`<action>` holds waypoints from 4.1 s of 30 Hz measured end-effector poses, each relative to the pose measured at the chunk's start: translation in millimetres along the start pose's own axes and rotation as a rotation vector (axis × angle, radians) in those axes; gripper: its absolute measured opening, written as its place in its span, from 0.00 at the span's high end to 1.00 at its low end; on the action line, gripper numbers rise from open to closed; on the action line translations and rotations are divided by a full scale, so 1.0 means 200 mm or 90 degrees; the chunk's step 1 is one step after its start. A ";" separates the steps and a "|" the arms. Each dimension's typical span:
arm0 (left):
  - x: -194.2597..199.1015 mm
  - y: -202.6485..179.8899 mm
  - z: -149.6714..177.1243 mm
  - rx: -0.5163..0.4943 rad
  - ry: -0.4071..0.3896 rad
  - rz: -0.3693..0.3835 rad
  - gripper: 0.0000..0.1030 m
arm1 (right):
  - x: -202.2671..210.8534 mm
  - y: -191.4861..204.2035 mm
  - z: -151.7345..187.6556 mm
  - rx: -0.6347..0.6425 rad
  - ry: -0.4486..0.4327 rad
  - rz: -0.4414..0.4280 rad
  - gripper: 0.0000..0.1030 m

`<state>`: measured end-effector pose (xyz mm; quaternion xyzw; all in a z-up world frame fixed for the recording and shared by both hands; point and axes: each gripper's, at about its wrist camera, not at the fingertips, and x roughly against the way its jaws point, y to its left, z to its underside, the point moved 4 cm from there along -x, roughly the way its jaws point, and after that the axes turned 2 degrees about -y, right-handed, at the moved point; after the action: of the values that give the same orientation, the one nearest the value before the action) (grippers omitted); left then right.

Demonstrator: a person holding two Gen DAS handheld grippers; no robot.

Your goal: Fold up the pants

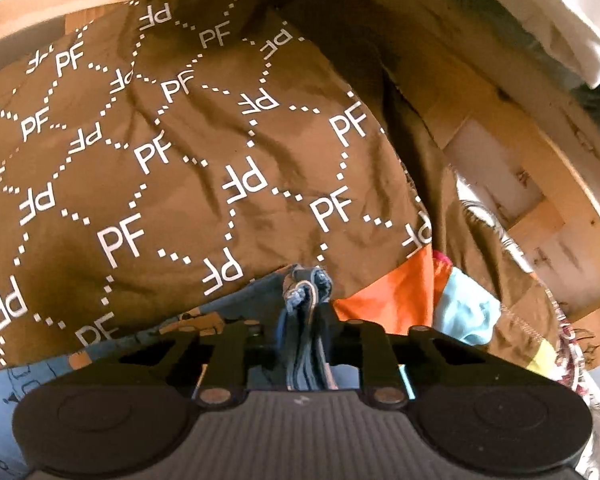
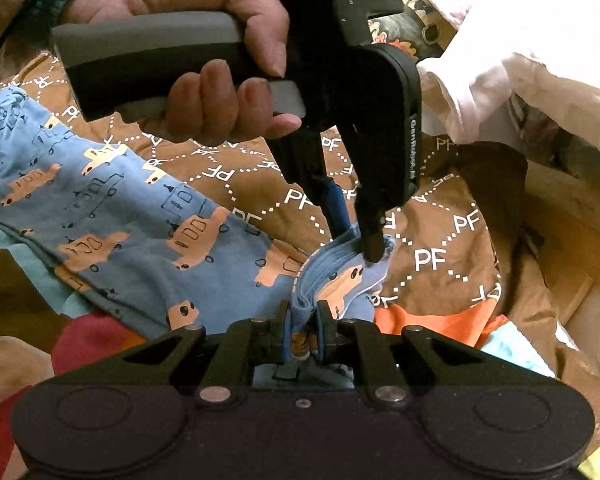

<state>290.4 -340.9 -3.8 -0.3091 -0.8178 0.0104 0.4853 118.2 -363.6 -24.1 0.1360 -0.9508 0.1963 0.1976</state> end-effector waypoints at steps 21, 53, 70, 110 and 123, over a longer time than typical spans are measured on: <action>0.41 0.48 0.30 0.135 -0.102 0.051 0.88 | 0.04 0.39 -0.17 0.052 -0.054 -0.073 0.88; 0.40 0.91 0.62 0.207 -0.079 0.011 0.84 | -0.12 0.78 -0.17 0.048 -0.005 -0.166 0.70; 0.64 0.99 0.64 0.201 -0.121 -0.007 0.90 | -0.04 0.86 -0.35 0.067 -0.017 -0.189 0.86; 0.83 1.16 0.98 0.121 -0.144 -0.201 0.42 | -0.23 0.70 -0.46 0.146 0.024 -0.177 0.30; 0.84 1.09 1.16 0.091 -0.148 -0.267 0.31 | -0.51 0.50 -0.37 0.068 0.068 -0.097 0.14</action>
<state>155.8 -12.2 -62.5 -0.0939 -0.9116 0.0026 0.4002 199.2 -224.5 -36.9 0.2076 -0.9141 0.2378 0.2547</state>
